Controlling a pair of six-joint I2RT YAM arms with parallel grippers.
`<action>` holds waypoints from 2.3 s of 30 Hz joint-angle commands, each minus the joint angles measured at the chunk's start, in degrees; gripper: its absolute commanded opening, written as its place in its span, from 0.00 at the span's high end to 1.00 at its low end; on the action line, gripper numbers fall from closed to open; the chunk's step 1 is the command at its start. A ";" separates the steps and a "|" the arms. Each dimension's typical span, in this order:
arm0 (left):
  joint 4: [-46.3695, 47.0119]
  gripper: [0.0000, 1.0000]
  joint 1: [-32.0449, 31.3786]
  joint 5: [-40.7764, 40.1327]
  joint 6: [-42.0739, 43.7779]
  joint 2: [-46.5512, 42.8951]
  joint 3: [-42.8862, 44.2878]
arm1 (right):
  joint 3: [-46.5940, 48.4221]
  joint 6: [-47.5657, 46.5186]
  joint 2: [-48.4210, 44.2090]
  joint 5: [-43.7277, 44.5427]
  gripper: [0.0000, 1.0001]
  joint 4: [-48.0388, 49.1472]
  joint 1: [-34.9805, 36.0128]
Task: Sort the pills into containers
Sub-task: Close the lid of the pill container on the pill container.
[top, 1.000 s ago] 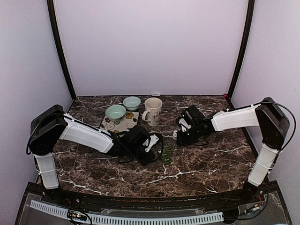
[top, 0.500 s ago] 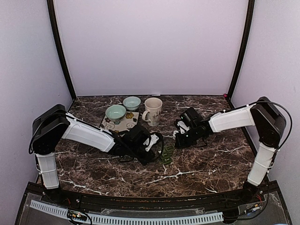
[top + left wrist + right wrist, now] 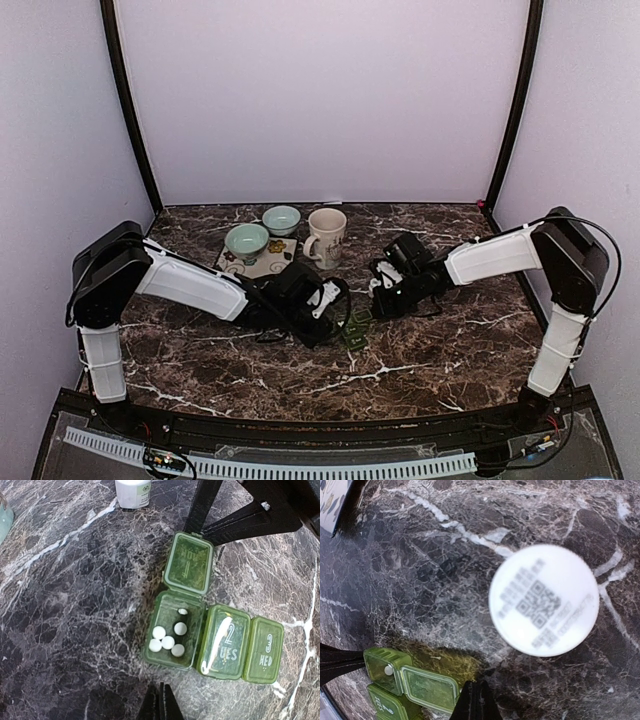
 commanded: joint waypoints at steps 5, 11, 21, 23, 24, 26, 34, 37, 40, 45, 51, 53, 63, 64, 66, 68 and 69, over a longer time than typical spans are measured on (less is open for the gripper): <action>-0.51 0.98 0.52 1.25 0.04 0.73 1.46 | -0.44 0.22 -0.34 -1.87 1.00 1.78 0.05; -0.10 0.98 0.97 1.66 -0.19 0.98 1.55 | -0.30 -0.05 -1.17 -2.10 1.00 1.77 0.05; 0.44 0.98 1.51 2.46 -0.29 1.30 1.90 | 0.06 -0.51 -2.06 -2.55 1.00 2.51 0.05; 0.52 0.98 1.56 2.57 -0.37 1.37 1.83 | 0.14 -0.55 -2.15 -2.88 1.00 2.82 0.05; 0.54 0.98 1.60 2.61 -0.37 1.39 1.82 | 0.14 -0.57 -2.16 -3.02 1.00 3.00 0.05; 0.61 0.98 1.67 2.83 -0.37 1.39 1.82 | 0.22 -0.68 -2.23 -3.28 1.00 3.19 0.04; 0.80 0.98 1.95 3.58 -0.37 1.52 1.91 | 0.70 -1.38 -2.67 -3.29 1.00 3.12 0.07; 0.93 0.98 2.08 3.84 -0.29 1.57 1.99 | 0.92 -1.69 -2.56 -3.22 1.00 2.87 0.13; 1.08 0.98 2.21 4.00 -0.20 1.57 2.14 | 1.17 -1.97 -2.38 -3.43 1.00 2.84 0.13; 1.05 0.98 2.56 4.37 -0.11 2.00 2.60 | 1.41 -2.27 -2.07 -4.51 1.00 3.07 0.14; 1.05 0.98 2.83 4.72 -0.01 2.15 3.00 | 1.62 -2.91 -2.49 -4.63 1.00 2.75 0.22; 0.99 0.98 2.92 4.80 0.05 2.18 3.12 | 1.55 -3.13 -2.50 -4.52 1.00 2.53 0.23; 0.47 0.98 3.01 4.89 0.33 2.18 3.62 | 2.61 -3.98 -2.99 -3.25 1.00 0.67 0.81; 0.45 0.98 3.01 4.90 0.33 2.18 3.66 | 2.80 -4.04 -3.06 -3.08 1.00 0.41 0.88; 0.37 0.98 3.01 4.90 0.33 2.18 3.74 | 3.20 -4.17 -3.17 -2.77 1.00 -0.08 1.08; 0.27 0.98 3.01 4.91 0.33 2.18 3.79 | 3.48 -4.18 -3.15 -2.62 1.00 -0.35 1.23; 0.28 0.98 3.01 4.90 0.36 2.18 3.83 | 3.56 -4.22 -3.21 -2.59 1.00 -0.50 1.32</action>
